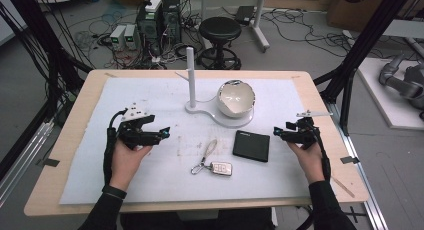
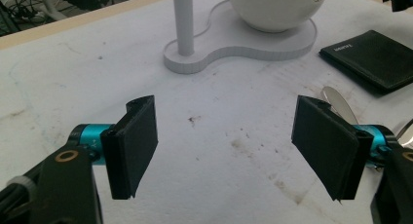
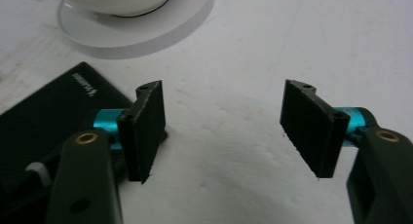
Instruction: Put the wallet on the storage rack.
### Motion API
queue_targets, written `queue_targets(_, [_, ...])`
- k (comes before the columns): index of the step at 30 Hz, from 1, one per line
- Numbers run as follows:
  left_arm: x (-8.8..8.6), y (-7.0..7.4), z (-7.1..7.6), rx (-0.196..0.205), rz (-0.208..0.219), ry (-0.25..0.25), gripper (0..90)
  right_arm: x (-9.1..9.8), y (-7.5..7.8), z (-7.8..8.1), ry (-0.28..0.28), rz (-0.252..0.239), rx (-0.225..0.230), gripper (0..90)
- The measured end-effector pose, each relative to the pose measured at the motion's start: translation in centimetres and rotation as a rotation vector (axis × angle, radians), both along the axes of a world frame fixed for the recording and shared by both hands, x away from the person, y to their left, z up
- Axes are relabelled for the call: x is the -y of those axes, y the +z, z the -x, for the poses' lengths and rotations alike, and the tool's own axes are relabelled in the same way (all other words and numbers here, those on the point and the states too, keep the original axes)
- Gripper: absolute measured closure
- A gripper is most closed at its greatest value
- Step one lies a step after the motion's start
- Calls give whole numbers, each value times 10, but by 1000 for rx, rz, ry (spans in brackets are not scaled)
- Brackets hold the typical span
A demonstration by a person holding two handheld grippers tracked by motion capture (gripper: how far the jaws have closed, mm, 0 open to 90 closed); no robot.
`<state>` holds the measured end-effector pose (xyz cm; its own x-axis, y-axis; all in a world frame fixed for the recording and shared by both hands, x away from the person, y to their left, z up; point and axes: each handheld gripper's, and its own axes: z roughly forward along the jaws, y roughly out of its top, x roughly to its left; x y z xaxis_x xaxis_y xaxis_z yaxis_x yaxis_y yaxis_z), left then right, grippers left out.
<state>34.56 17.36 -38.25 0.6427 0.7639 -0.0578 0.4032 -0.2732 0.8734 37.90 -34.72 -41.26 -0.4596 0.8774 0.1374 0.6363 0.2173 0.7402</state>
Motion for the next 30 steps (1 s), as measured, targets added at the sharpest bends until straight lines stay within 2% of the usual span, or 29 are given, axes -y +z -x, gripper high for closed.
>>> queue_targets(4, [-7,2,0,4,10,9,249,-18,-1,9,-19,-19,-59,409])
queue_targets(7, [-10,2,-1,3,10,14,249,-25,-5,13,-33,-45,-104,443])
queue_targets(12, [-12,3,0,4,17,17,249,-25,-16,17,-74,-110,-195,496])
queue_targets(13, [-12,3,0,4,17,17,249,-25,-16,17,-74,-110,-195,496])
queue_targets(14, [-12,3,-1,5,19,18,249,-24,-19,16,-83,-145,-219,503])
queue_targets(18, [-12,2,-1,0,16,17,249,-25,-23,14,-82,-187,-257,508])
queue_targets(21, [-11,2,-1,0,14,15,249,-28,-25,14,-71,-199,-253,550])
queue_targets(30, [-9,2,-1,0,8,10,249,-32,-27,13,-73,-204,-246,591])
